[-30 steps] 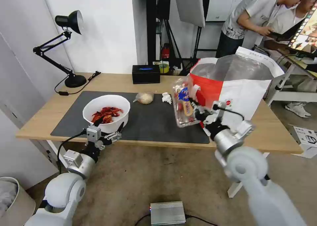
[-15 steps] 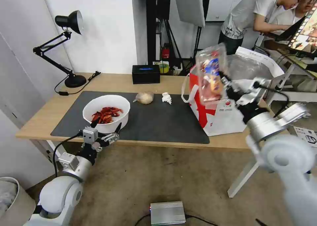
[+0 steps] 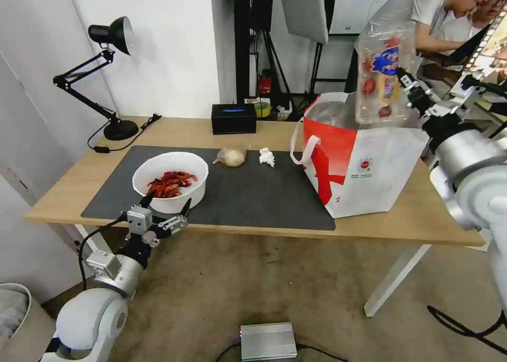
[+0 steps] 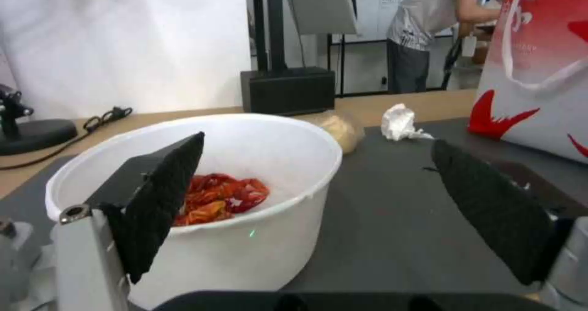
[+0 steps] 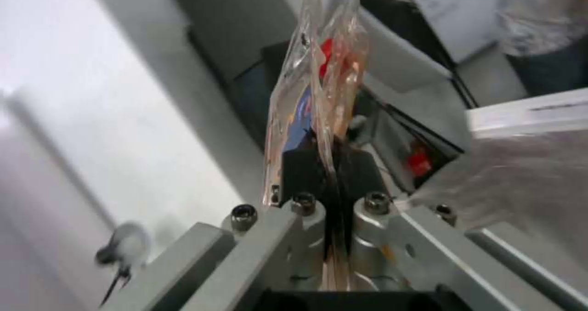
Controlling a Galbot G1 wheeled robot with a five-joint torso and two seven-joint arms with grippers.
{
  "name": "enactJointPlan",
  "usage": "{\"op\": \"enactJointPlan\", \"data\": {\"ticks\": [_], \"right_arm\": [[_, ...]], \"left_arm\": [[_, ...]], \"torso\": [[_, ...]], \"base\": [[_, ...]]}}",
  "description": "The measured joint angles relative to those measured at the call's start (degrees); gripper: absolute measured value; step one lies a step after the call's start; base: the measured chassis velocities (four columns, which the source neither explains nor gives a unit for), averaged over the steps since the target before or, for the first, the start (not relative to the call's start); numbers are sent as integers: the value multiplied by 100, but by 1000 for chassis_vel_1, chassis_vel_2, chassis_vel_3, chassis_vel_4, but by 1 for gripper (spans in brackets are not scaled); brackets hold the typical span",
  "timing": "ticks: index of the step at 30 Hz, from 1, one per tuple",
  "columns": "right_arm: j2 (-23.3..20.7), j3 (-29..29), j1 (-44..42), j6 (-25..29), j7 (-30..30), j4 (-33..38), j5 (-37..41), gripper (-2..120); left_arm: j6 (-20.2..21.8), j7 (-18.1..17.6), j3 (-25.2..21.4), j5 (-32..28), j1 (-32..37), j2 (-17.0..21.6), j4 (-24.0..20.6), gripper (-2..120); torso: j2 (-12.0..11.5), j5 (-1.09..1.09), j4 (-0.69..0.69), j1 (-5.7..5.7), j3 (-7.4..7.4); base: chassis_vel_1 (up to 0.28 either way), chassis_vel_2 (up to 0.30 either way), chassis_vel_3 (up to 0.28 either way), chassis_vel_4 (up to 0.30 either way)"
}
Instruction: Pick up the trash from the table and place it into the takeout bag.
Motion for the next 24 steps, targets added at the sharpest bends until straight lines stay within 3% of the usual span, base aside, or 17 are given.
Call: {"op": "enactJointPlan", "data": {"ticks": [10,16,24], "right_arm": [[16,-282,854,-17,977,-551,810,0],[273,-431,1259,-145,2025,-864,1446,0],[522,-520,1396,-191,2578,-1060,1681,0]], "left_arm": [[-4,10,-6,-7,-33,-37,38,100],[-12,28,11,5,-13,-99,76,100],[-28,126,-24,9,15,-116,113,100]], "torso": [[0,-1,0,0,0],[0,-1,1,0,0],[0,-1,1,0,0]], "base": [[0,0,0,0],[0,0,0,0],[0,0,0,0]]}}
